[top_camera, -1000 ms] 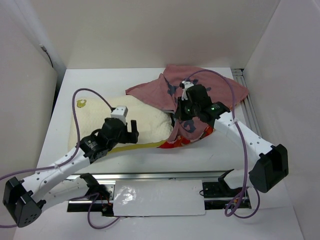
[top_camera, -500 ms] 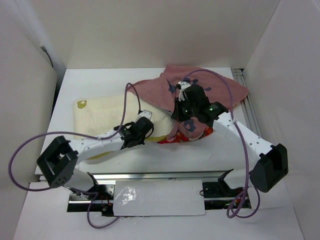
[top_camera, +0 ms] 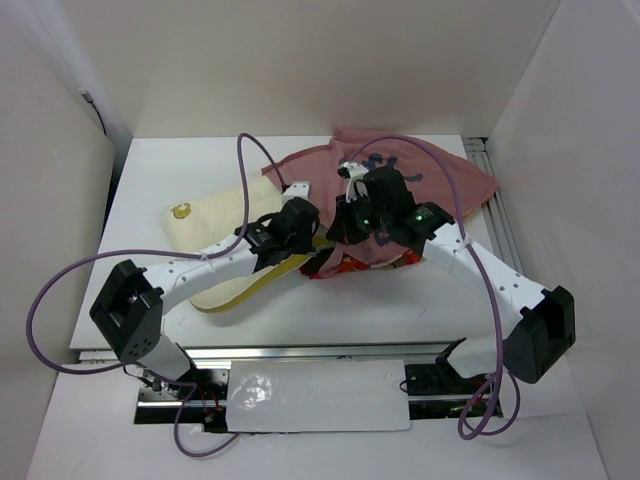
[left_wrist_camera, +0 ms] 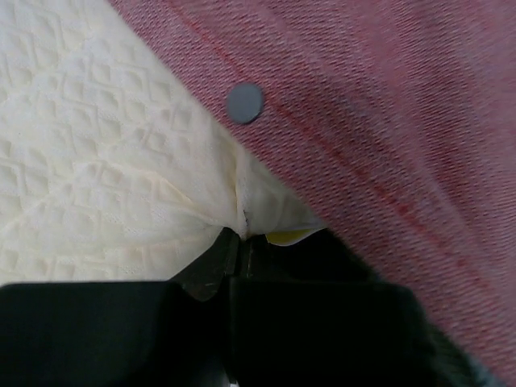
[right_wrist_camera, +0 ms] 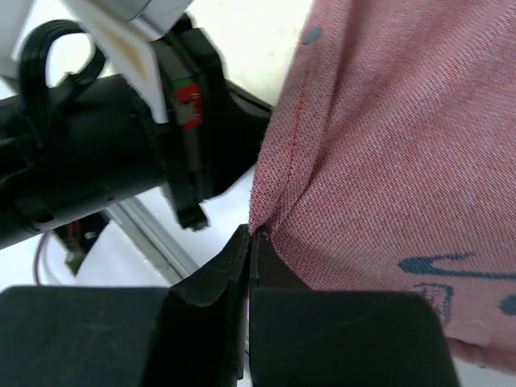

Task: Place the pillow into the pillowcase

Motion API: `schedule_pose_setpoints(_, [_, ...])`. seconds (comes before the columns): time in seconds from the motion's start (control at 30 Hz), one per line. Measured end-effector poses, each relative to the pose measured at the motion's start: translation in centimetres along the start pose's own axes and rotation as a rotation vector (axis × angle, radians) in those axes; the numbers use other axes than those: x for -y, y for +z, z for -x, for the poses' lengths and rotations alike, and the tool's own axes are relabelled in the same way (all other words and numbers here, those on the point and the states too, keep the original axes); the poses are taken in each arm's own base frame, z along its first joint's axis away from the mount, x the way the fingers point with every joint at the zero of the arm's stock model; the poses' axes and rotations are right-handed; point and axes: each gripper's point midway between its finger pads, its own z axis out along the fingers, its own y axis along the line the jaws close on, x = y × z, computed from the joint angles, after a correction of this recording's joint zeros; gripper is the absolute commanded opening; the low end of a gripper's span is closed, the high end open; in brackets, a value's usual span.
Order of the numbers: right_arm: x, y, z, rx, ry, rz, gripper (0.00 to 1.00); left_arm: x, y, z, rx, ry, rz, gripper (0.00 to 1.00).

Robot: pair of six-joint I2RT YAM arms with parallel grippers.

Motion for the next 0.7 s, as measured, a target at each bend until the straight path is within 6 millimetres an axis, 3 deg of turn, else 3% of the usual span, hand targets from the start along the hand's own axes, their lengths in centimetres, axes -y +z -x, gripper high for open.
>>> schedule_pose_setpoints(0.17, [-2.0,0.1,1.4,0.047,0.002,0.106,0.0,2.4,-0.1,0.7,0.011,-0.068,-0.103,0.0])
schedule_pose_setpoints(0.2, [-2.4,0.0,2.0,0.068,0.005,0.134,0.0,3.0,-0.2,0.7,0.006,-0.07,-0.129,0.18])
schedule_pose_setpoints(0.23, [-2.4,0.0,2.1,0.069,0.006,0.136,0.0,3.4,-0.3,0.7,0.003,-0.071,-0.149,0.18])
schedule_pose_setpoints(0.3, [-2.1,-0.1,2.4,0.076,0.027,0.135,0.0,3.6,-0.5,0.4,-0.009,-0.064,-0.157,0.46])
schedule_pose_setpoints(0.4, [-1.6,-0.3,2.5,0.084,0.048,0.121,0.0,2.9,-1.1,-0.2,-0.021,-0.041,-0.113,0.65])
schedule_pose_setpoints(0.43, [-1.3,-0.4,2.5,0.089,0.051,0.11,0.0,2.2,-1.5,-0.4,-0.026,-0.032,-0.091,0.99])
schedule_pose_setpoints(0.57, [0.7,-0.4,1.9,0.094,0.076,0.044,0.0,-1.5,-5.1,-1.3,-0.032,-0.038,-0.003,1.0])
schedule_pose_setpoints(0.7, [3.1,-0.1,0.7,0.078,0.113,-0.022,0.0,-4.0,-8.8,-2.0,-0.017,-0.078,0.021,1.0])
